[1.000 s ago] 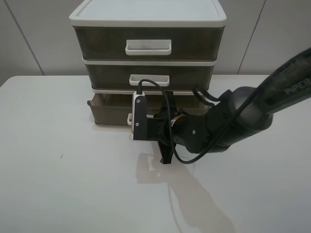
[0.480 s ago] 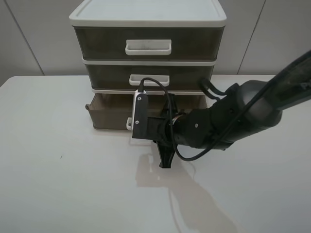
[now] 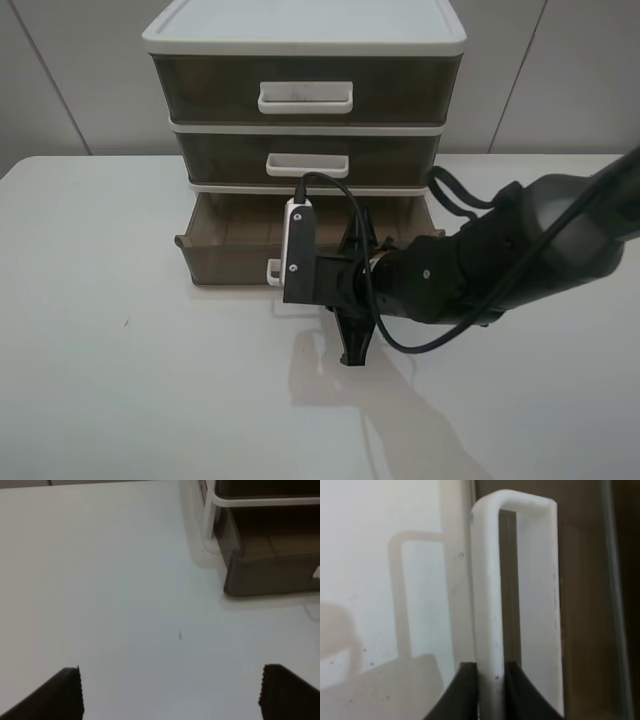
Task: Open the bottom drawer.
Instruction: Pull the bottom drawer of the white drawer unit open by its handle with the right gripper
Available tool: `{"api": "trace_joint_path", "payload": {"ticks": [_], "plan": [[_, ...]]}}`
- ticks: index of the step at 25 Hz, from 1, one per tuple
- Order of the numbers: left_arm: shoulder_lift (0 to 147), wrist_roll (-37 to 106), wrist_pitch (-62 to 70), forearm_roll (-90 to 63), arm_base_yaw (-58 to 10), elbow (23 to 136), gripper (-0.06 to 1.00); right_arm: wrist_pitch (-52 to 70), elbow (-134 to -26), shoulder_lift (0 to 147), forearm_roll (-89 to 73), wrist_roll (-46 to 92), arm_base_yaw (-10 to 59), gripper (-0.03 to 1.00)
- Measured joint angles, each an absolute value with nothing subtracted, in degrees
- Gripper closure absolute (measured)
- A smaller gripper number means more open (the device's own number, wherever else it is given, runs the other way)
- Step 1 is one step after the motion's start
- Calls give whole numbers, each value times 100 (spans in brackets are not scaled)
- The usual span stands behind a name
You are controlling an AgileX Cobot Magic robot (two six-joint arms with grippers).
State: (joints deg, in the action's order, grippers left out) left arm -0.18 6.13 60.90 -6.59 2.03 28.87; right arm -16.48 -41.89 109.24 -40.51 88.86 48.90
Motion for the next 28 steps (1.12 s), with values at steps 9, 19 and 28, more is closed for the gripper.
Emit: {"api": "trace_joint_path", "payload": {"ticks": [9, 19, 28], "plan": [[-18, 613, 6090, -659, 203, 2887, 23, -1149, -4113, 10748, -4129, 8886, 5101, 95], [-18, 613, 6090, -659, 203, 2887, 23, -462, -3974, 10422, -4158, 8886, 5127, 95], [-18, 613, 6090, -658, 203, 2887, 23, 91, -3949, 10279, -4158, 8886, 5163, 95]]}}
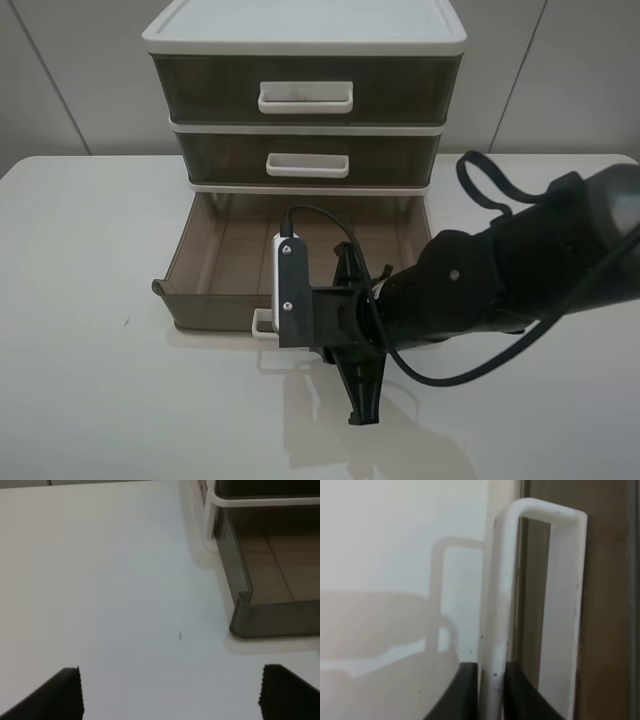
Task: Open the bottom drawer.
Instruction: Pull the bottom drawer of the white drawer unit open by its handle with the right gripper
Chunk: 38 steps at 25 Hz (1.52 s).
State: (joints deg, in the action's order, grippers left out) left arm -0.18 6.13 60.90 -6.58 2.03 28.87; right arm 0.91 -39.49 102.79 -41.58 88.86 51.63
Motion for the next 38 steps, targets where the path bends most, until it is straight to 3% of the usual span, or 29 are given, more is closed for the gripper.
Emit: {"api": "trace_joint_path", "payload": {"ticks": [12, 15, 22, 31, 38], "plan": [[-18, 613, 6090, -658, 203, 2887, 23, 123, -3949, 10279, -4158, 8880, 5157, 93], [-18, 613, 6090, -658, 203, 2887, 23, 161, -3949, 10279, -4158, 8880, 5162, 84], [-18, 613, 6090, -658, 203, 2887, 23, 215, -3949, 10273, -4022, 8880, 5172, 52], [-18, 613, 6090, -658, 203, 2887, 23, 433, -3942, 9670, -3958, 8741, 5172, 46], [-18, 613, 6090, -658, 203, 2887, 23, 987, -3937, 8584, -3940, 6573, 4938, 32]]}}
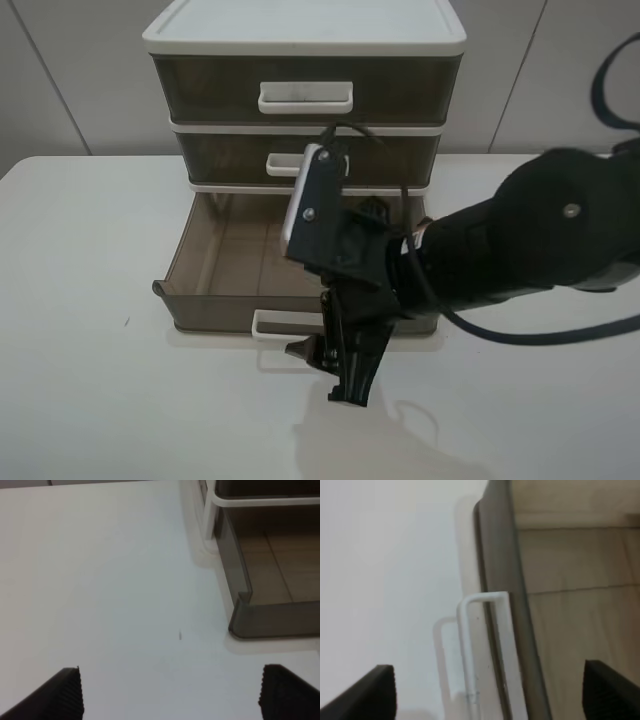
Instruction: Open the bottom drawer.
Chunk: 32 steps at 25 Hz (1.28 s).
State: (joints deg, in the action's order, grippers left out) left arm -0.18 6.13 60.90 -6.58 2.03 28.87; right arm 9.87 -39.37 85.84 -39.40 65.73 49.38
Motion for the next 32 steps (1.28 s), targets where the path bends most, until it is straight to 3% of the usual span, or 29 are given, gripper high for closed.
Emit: {"api": "trace_joint_path", "payload": {"ticks": [5, 12, 20, 32], "plan": [[-18, 613, 6090, -658, 203, 2887, 23, 1624, -3937, 7666, -3860, 4393, 4095, 31], [-18, 613, 6090, -658, 203, 2887, 23, 3038, -3937, 6301, -2831, 1567, 2102, 31], [-18, 613, 6090, -658, 203, 2887, 23, 4412, -3935, 4344, -1475, 599, -30, 31], [-18, 613, 6090, -658, 203, 2887, 23, 5842, -3935, 1447, -741, 436, -347, 31]]}}
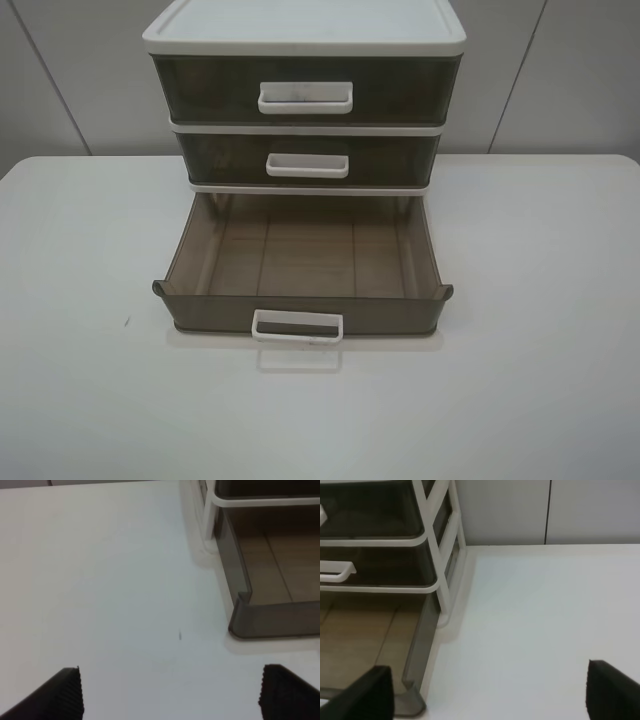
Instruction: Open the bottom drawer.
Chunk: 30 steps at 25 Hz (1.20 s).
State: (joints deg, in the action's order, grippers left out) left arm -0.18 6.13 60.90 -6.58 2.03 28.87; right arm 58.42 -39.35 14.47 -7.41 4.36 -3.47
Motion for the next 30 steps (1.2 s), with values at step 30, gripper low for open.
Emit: {"api": "trace_joint_path", "payload": {"ticks": [30], "plan": [[-18, 613, 6090, -658, 203, 2887, 23, 6056, -2985, -4, -252, 347, 252, 31]]}}
